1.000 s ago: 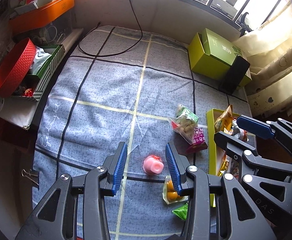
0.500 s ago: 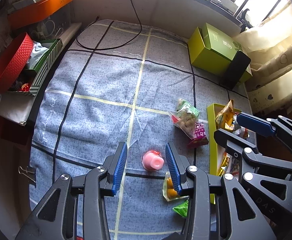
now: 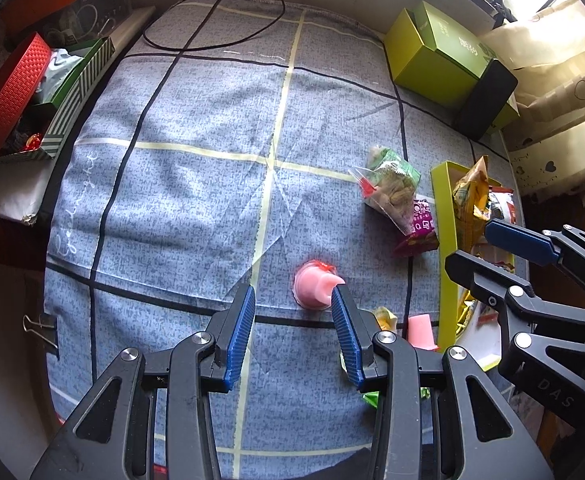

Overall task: Organize snacks
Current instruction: 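Close the left gripper on the pink jelly cup, then grasp the clear peanut-snack bag with the right gripper while the left holds the jelly cup, then lift and carry the jelly cup and peanut bag toward the tray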

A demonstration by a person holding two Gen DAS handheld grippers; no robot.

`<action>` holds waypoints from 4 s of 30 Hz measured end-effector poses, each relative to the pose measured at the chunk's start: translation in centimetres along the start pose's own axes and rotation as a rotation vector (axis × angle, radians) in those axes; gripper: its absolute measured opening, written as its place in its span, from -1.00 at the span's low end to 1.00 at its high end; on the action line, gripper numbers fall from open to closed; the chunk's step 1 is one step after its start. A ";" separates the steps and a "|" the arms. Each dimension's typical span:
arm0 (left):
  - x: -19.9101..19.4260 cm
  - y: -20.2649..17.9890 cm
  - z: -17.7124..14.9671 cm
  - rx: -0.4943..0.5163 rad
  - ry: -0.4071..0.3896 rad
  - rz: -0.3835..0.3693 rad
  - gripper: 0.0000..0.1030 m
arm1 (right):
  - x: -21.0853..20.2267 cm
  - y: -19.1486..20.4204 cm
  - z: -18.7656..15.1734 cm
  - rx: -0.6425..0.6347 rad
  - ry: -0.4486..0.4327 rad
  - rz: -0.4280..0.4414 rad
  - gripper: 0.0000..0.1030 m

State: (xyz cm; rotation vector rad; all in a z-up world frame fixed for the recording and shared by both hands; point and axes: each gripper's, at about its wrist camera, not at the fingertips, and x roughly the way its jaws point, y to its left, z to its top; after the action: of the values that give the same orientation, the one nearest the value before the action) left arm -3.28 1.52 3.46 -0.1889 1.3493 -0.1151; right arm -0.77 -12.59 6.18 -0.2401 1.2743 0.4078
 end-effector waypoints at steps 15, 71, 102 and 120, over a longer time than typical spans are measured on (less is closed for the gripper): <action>3.2 -1.5 -0.9 0.038 0.089 -0.080 -0.20 | 2.8 -2.5 -3.3 0.077 0.089 0.055 -0.13; 4.2 3.4 2.5 -0.023 -0.004 -0.046 -0.50 | 10.6 -9.3 4.7 0.665 0.117 0.437 0.06; 5.3 5.4 2.6 -0.056 0.028 -0.066 -0.50 | 14.6 -5.7 6.8 0.427 0.231 0.266 0.21; 5.8 5.3 2.8 -0.060 0.030 -0.058 -0.50 | 13.4 -5.3 7.5 0.320 0.124 0.270 -0.20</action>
State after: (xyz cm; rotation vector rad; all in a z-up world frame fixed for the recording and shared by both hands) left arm 0.54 5.78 -2.57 -0.2778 1.3789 -0.1268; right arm 11.16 -12.24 -4.83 0.1830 1.4795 0.4162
